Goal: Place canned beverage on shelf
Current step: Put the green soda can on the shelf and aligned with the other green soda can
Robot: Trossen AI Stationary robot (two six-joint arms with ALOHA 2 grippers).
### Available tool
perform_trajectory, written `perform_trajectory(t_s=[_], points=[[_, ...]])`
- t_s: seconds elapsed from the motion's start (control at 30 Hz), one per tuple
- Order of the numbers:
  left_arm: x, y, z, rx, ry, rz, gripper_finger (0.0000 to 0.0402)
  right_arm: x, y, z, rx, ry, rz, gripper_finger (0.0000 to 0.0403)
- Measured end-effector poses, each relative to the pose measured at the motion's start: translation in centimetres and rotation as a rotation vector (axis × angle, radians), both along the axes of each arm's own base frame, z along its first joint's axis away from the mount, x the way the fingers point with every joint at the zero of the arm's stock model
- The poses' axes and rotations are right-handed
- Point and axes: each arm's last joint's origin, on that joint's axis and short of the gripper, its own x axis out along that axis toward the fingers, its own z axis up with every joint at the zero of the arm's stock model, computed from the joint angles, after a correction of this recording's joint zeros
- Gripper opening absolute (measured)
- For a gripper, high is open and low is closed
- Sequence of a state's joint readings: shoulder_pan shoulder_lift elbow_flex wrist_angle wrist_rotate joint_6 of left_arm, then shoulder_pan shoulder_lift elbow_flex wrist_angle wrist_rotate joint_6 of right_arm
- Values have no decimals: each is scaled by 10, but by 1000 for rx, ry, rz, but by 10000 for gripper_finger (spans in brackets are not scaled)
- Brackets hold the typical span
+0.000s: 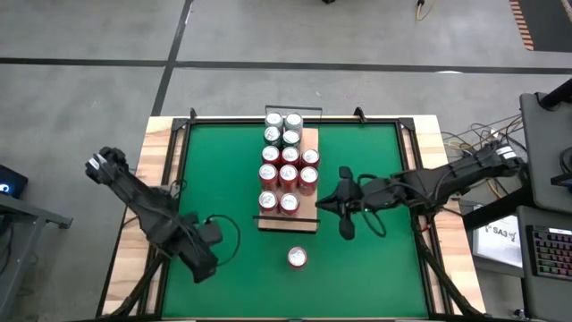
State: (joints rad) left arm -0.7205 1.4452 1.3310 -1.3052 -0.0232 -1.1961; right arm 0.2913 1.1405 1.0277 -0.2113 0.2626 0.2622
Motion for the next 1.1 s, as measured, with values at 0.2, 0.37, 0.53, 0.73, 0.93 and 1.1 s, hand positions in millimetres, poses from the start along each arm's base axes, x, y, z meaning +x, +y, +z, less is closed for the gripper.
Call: perform_trajectory(t_s=[0.2, 0.37, 0.53, 0.73, 0.93, 1.1], points=[[-16, -24, -7, 66, 176, -19, 71, 18, 5, -2, -55, 26, 19, 9], [-32, -35, -10, 142, 182, -81, 154, 29, 8, 2, -79, 42, 27, 9], [-52, -40, -9, 253, 111, -168, 238, 34, 10, 4, -99, 55, 36, 9], [-60, -41, -9, 304, 91, -174, 300, 35, 10, 5, -100, 55, 36, 9], [-58, -41, -9, 328, 50, -173, 313, 35, 10, 4, -100, 57, 36, 9], [-58, -42, -9, 322, 40, -166, 313, 34, 10, 3, -104, 72, 36, 9]])
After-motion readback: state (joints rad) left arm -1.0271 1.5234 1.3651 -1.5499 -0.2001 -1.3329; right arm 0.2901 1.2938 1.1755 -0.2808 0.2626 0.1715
